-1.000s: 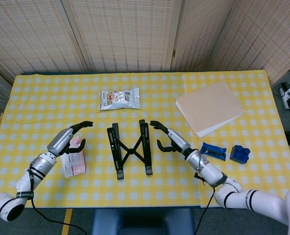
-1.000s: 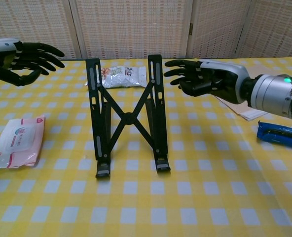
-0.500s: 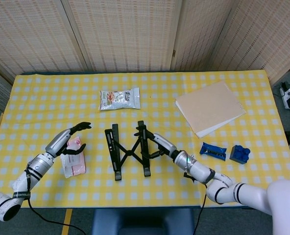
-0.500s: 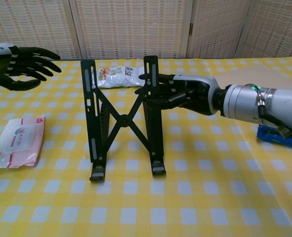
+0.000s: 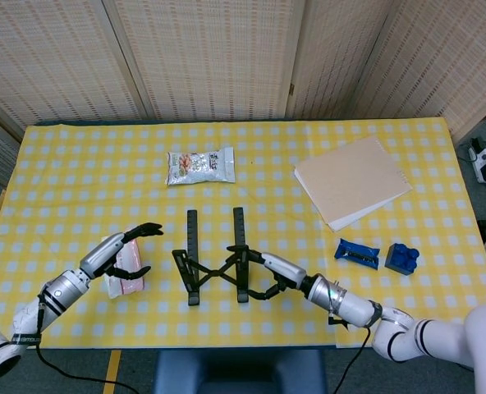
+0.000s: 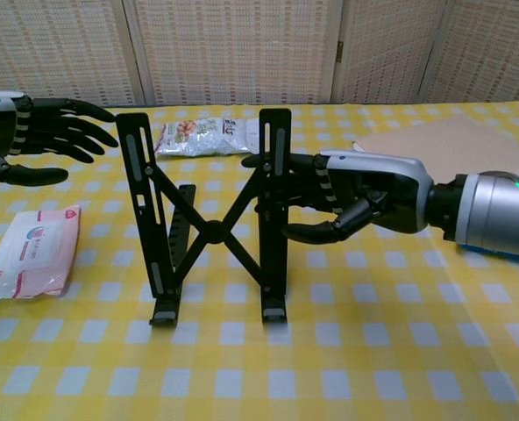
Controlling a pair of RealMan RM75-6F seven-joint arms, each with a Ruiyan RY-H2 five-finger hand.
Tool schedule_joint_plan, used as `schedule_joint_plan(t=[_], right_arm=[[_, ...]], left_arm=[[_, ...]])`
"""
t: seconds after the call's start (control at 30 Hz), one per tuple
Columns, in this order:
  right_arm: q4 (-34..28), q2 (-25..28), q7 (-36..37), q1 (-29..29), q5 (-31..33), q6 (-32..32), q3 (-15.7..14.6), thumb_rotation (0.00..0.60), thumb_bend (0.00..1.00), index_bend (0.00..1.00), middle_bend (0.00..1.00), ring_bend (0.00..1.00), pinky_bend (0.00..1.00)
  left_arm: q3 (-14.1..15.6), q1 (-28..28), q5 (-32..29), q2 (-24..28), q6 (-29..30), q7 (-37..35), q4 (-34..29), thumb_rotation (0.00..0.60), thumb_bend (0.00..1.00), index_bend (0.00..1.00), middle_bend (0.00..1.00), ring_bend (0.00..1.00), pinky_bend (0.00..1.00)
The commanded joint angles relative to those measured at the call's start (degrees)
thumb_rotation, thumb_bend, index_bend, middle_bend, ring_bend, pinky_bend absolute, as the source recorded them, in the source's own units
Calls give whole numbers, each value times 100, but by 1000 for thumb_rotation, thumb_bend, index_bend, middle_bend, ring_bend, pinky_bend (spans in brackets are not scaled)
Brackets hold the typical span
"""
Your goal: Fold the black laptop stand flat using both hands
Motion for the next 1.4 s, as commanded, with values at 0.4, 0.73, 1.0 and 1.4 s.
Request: schedule_joint_plan(t=[0.4, 0.73, 1.0, 1.4], right_arm=[[-722, 430, -968, -324, -184, 554, -551, 600, 425, 0, 185, 156, 15], [-771, 414, -1249, -423, 45, 628, -540, 600, 426, 0, 185, 155, 15], [-701, 314, -1444, -498, 310, 562, -468, 600, 426, 0, 185, 153, 15], [-492, -102, -1019, -367, 470, 33, -544, 600, 426, 0, 182, 152, 15]], left_arm=[[844, -161, 1001, 310, 671, -121, -267, 600, 382, 215, 279, 231, 199], [909, -302, 907, 93, 667, 2, -346, 600, 381, 254, 312, 253, 212], [1054, -380, 943, 14, 665, 134, -404, 600, 381, 270, 336, 264, 225], [1142, -450, 835, 35, 719, 211, -459, 600, 381, 269, 337, 266, 224]])
